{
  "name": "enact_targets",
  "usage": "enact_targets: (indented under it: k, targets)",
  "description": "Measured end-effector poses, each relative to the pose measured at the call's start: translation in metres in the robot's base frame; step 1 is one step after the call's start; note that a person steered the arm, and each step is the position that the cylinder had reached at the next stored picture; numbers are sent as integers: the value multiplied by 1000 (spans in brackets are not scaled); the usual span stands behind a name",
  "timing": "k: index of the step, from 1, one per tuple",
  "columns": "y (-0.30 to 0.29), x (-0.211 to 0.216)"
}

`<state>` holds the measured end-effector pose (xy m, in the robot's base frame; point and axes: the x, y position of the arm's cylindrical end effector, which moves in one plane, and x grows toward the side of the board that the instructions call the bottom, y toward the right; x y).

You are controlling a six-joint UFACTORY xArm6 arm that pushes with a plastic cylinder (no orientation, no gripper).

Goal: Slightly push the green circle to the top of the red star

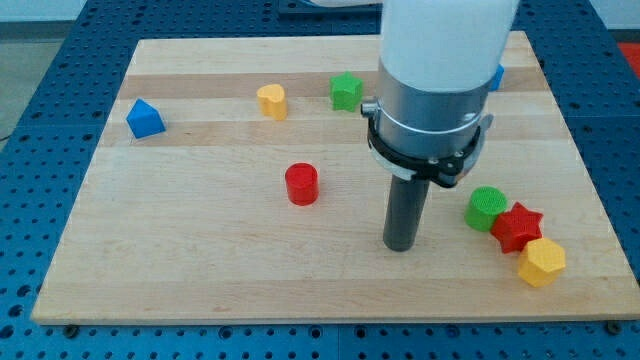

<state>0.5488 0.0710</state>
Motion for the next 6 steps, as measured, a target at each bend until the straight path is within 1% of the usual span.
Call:
enact_targets:
  k: [3,4,5,6]
  targets:
    - [68,-35]
    - [86,-37]
    - [86,-43]
    - [64,-60]
